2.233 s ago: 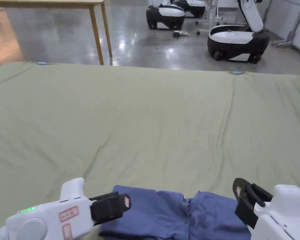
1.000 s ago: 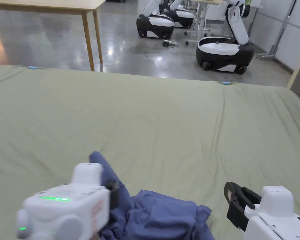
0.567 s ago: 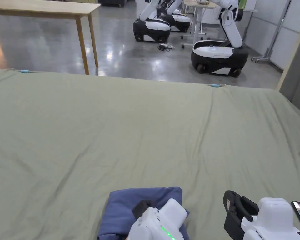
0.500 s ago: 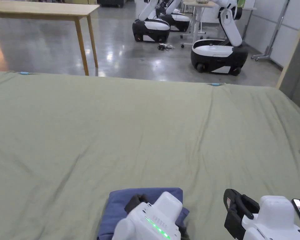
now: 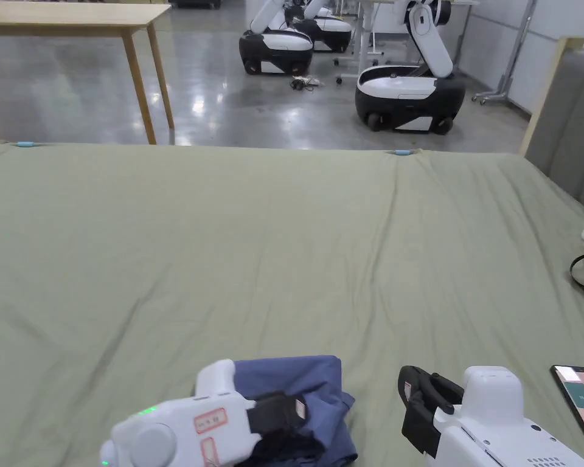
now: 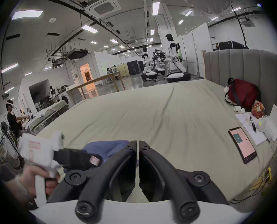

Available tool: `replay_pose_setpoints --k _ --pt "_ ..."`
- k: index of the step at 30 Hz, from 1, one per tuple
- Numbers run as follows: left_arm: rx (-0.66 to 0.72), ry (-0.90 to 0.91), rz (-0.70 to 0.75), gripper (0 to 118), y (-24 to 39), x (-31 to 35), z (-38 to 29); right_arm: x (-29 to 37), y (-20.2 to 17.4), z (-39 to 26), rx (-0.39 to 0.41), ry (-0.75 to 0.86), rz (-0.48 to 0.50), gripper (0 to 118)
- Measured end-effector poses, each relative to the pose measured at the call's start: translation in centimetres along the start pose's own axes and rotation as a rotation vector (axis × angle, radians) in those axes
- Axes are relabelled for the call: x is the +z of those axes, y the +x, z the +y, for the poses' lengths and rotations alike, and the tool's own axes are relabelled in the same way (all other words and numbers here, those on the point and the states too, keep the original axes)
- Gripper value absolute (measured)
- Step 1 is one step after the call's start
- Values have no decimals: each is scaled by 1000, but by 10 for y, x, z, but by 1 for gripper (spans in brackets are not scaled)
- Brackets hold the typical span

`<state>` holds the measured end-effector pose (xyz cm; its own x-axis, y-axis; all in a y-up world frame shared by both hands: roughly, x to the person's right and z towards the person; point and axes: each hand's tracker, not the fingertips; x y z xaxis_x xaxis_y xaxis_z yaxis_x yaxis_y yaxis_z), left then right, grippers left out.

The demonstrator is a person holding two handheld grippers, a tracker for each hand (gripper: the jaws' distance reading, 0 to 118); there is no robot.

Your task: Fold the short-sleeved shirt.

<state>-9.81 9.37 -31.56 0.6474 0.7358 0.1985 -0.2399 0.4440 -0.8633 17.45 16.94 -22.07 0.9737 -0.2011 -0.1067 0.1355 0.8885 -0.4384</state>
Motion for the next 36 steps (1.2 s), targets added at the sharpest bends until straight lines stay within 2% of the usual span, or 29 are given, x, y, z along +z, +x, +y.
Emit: replay_pose_setpoints --k 2,4,6,9,10,12,14,15,17,18,20,21,24,25,26,27,28,29,30,31,32,33,36 --pt "-154 5 27 36 20 -19 -12 -2 -2 -1 6 -18 -8 7" --pt "-252 -11 62 36 39 -34 -23 -5 -3 -2 10 -36 -5 7" --pt "-236 5 98 36 41 -28 -21 -12 -7 -3 7 -57 15 7" --pt "-138 45 22 36 27 7 -13 -38 -19 -6 -13 -117 104 7" --pt "-142 56 23 36 25 18 -11 -48 -22 -9 -32 -146 135 7" --pt "-130 124 13 36 13 55 -4 -77 -23 -20 -147 -201 263 7" --pt "-101 178 4 36 -4 86 4 -101 -19 -37 -251 -273 303 7" --pt "-79 193 1 44 -15 100 9 -108 -16 -45 -259 -313 293 7" --pt "-26 179 9 98 -41 116 17 -111 -9 -60 -251 -362 229 7" --pt "9 161 12 118 -56 121 20 -110 -5 -64 -248 -364 188 6" --pt "92 152 -27 118 -83 121 25 -106 5 -68 -324 -322 229 6" --pt "180 103 -68 118 -99 113 26 -103 5 -66 -349 -325 233 6" --pt "462 -4 -320 118 -139 70 21 -105 1 -63 -295 -320 230 6" --pt "509 11 -413 118 -145 58 16 -106 -2 -62 -279 -319 231 6" --pt "463 75 -529 118 -141 48 13 -106 -4 -61 -273 -319 232 6" --pt "449 34 -551 118 -133 33 16 -106 -4 -60 -273 -317 233 6" --pt "418 -7 -472 118 -125 24 18 -106 -4 -60 -274 -314 234 6" --pt "344 -15 -395 113 -114 19 22 -106 -4 -60 -276 -312 237 7" --pt "292 -31 -315 72 -105 16 27 -106 -5 -58 -274 -309 235 7" --pt "290 -26 -231 24 -95 16 33 -105 -6 -57 -270 -305 232 7" --pt "307 -33 -107 25 -94 12 36 -104 -7 -55 -269 -301 231 7" --pt "317 -30 -62 25 -94 10 37 -102 -8 -54 -266 -294 233 7" --pt "283 -38 -100 25 -87 27 43 -95 -17 -48 -247 -271 234 7"
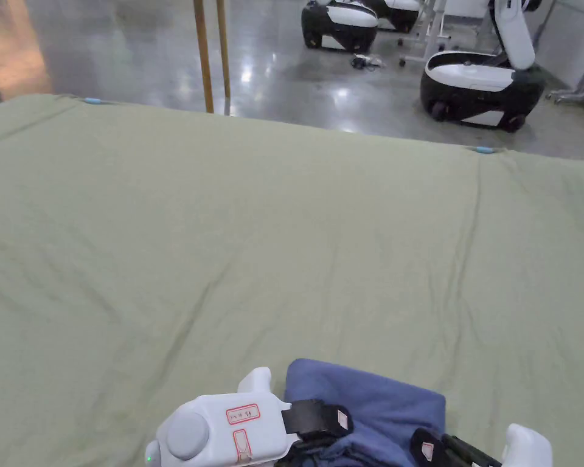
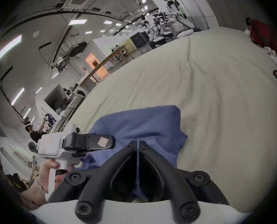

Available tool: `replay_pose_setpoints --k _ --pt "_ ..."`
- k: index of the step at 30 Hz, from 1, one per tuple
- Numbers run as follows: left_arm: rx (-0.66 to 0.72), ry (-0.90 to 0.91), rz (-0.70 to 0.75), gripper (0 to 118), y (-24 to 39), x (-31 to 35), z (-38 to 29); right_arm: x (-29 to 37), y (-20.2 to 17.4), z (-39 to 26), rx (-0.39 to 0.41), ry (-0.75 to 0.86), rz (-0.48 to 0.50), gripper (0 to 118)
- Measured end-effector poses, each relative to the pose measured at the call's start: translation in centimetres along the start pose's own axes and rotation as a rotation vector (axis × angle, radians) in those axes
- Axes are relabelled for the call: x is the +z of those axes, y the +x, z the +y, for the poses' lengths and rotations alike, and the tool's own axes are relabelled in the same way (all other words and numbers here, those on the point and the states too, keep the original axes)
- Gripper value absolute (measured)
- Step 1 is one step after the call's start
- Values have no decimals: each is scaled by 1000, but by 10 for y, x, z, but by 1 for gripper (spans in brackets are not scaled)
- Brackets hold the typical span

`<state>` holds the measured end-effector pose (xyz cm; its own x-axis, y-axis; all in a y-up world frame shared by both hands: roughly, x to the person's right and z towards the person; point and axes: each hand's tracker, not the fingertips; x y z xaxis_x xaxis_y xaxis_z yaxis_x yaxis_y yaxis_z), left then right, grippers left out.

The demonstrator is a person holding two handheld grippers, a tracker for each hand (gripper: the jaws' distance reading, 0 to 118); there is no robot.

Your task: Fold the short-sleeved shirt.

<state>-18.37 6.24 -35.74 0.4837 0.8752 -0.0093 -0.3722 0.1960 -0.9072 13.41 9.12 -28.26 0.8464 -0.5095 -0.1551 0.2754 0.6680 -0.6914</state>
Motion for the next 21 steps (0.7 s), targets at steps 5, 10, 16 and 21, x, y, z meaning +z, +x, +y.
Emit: replay_pose_setpoints --k 5,10,16,21 --pt "-84 37 51 25 3 77 29 6 -25 5 32 19 8 7" --pt "-163 147 201 25 -32 196 86 -3 -55 2 87 18 19 7" --pt "-175 161 314 25 -114 331 165 -26 -83 -4 100 5 58 7" --pt "-106 202 548 25 -178 408 198 -38 -99 -7 136 -19 62 7"
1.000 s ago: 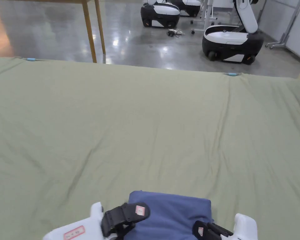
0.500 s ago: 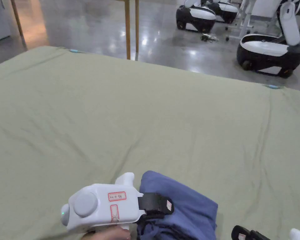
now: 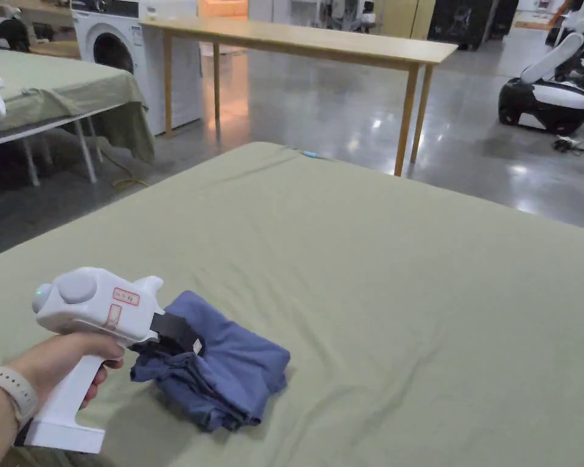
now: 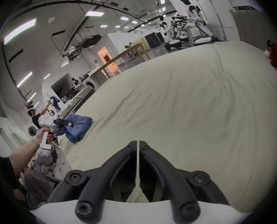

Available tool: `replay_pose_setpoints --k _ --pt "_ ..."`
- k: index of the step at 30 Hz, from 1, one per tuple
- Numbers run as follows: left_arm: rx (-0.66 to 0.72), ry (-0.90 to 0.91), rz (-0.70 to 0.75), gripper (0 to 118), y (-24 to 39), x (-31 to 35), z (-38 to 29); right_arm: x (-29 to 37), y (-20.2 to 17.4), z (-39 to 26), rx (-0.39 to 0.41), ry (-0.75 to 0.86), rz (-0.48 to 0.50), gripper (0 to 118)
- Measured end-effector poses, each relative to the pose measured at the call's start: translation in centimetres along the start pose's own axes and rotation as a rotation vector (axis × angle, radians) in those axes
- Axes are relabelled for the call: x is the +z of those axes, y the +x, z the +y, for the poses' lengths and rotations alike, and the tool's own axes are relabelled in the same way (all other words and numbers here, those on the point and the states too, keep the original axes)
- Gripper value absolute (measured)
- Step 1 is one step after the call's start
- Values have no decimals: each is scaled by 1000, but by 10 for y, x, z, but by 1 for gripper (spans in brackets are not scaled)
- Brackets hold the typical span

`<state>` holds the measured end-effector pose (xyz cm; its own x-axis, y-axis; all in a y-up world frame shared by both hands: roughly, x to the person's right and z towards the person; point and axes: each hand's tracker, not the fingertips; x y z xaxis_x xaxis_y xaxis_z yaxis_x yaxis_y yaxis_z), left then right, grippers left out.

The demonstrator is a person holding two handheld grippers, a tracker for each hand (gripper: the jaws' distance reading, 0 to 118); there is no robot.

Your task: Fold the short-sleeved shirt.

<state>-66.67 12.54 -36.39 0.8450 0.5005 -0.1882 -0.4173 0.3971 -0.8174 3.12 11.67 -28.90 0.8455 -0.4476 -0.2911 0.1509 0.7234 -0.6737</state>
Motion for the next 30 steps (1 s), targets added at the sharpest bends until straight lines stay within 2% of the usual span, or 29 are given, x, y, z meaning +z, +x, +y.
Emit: replay_pose_setpoints --k 2,3,5,6,9,10,11,15,16,17,18,20,21,23,25,26,28,30 --pt "133 -37 35 25 -24 -1 0 -2 -3 1 3 -5 2 7" --pt "157 -41 17 25 -29 -2 -2 -2 -4 2 6 -7 2 7" --pt "102 1 -38 29 -19 0 -8 -2 -6 4 13 -11 3 7" --pt "77 15 -27 56 -11 -2 -9 -3 -6 5 17 -10 3 7" --pt "74 24 -14 84 -5 12 -8 -3 -5 8 17 -11 6 7" --pt "67 32 -18 105 -4 20 -4 0 -7 8 21 -6 6 7" --pt "52 60 -15 112 -2 33 -3 3 -8 8 24 3 12 7" --pt "33 126 116 111 4 76 -4 17 -8 8 28 25 31 7" --pt "42 133 148 111 6 82 -6 20 -6 8 30 28 29 7" --pt "48 143 193 105 12 88 -11 25 -5 9 32 33 26 7" --pt "22 173 245 82 18 91 -14 32 -3 10 35 46 15 7" --pt "-86 217 376 28 51 92 -26 46 2 16 50 75 -26 7" --pt "-154 235 443 17 72 89 -33 53 4 21 69 86 -65 7" --pt "-253 320 449 17 116 87 -47 69 7 36 134 125 -160 7" --pt "-292 388 272 16 177 88 -64 89 8 58 190 189 -218 7" --pt "-327 434 233 16 203 87 -74 98 8 70 213 220 -250 7" --pt "-443 563 242 16 277 84 -98 116 7 95 279 289 -324 7" --pt "-520 681 228 16 330 83 -120 133 4 115 331 367 -351 7"
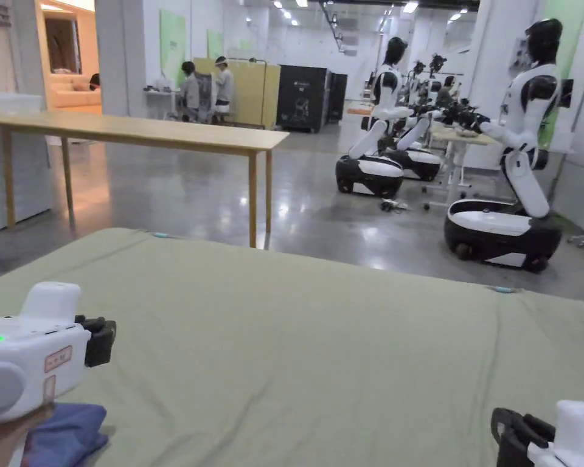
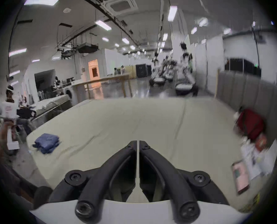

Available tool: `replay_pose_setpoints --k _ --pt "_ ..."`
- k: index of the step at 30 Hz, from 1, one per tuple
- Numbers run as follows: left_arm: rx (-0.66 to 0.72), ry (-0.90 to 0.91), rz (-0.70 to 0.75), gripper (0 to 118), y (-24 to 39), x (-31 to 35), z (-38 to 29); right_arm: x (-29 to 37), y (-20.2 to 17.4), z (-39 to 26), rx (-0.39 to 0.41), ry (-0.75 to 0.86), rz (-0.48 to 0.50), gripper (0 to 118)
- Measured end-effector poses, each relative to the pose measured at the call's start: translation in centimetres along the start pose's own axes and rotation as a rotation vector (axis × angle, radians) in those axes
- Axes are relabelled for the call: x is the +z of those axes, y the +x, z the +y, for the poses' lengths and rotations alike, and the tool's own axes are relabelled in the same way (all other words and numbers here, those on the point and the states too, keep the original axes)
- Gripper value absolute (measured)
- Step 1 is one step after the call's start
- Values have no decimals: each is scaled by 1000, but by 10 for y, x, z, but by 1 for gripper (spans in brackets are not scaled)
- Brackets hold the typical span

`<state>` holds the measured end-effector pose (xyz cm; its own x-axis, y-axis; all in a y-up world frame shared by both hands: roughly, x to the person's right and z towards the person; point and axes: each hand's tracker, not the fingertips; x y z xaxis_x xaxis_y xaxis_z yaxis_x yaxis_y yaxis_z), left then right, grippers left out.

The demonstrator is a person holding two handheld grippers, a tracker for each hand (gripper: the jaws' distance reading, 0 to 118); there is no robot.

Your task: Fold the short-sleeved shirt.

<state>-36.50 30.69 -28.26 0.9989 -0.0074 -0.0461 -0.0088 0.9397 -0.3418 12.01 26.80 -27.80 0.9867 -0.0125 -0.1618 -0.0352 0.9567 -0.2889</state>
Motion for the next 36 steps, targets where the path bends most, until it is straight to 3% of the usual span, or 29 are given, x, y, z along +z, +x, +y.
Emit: replay_pose_setpoints --k 4,7,8,10,13,17,26,28,30,33,35,36 --pt "-18 195 -31 16 100 16 23 14 15 45 72 141 -108 7" --pt "-158 346 -1 16 162 28 22 23 20 51 24 201 -178 7" --pt "-119 322 -6 16 179 33 21 25 22 50 29 206 -178 7" --pt "-46 303 -115 16 188 45 17 26 24 48 50 189 -201 7" --pt "-13 290 -45 16 194 53 13 32 30 48 33 179 -172 9" --pt "-87 283 3 16 194 54 15 36 30 52 42 209 -162 9" --pt "-62 294 -25 16 194 58 21 30 20 48 21 199 -114 10" --pt "-55 298 -33 18 197 59 22 30 20 47 13 197 -115 19" --pt "-55 299 -28 41 199 59 22 31 20 47 19 195 -118 39" --pt "-59 294 -50 68 201 59 21 33 20 46 33 191 -116 43" --pt "-65 298 -46 79 205 59 19 34 19 46 37 197 -118 45" --pt "-67 299 -46 91 205 58 19 34 18 46 38 201 -120 52"
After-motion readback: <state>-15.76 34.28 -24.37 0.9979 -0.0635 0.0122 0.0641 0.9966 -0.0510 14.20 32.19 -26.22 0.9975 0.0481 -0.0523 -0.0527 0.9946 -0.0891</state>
